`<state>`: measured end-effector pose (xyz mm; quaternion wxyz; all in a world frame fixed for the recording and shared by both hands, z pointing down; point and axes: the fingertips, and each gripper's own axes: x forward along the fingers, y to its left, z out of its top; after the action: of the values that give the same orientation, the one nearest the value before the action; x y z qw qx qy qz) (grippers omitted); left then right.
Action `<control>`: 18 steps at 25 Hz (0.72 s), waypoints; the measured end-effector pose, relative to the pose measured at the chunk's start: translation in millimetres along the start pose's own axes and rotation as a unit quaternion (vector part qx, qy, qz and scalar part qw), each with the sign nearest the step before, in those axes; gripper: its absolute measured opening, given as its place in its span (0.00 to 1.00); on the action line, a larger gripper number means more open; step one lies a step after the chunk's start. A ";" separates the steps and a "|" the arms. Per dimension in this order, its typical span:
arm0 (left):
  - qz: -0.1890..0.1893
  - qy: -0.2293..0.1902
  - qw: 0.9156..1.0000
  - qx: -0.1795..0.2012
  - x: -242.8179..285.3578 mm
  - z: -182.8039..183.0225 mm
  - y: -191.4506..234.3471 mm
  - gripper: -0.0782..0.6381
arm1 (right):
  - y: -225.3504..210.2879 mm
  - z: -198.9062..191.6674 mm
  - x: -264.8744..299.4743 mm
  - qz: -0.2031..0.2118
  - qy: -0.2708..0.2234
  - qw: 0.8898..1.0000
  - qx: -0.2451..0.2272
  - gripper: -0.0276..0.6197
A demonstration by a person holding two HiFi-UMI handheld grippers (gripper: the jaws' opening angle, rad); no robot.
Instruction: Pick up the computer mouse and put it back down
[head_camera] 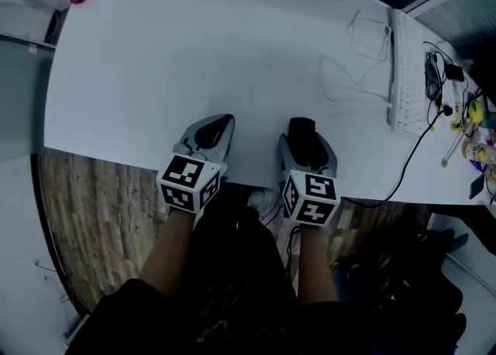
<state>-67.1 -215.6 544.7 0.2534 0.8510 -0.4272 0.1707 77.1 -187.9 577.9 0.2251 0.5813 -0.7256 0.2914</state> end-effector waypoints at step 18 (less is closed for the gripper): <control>-0.003 0.000 1.000 -0.005 -0.6 -1.1 -1.5 0.11 | 0.3 -4.1 4.9 -0.006 0.026 1.000 -0.013 0.53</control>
<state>-66.3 -213.9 544.9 0.2579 0.8510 -0.4256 0.1679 75.7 -188.6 584.1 0.2535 0.5745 -0.7200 0.2955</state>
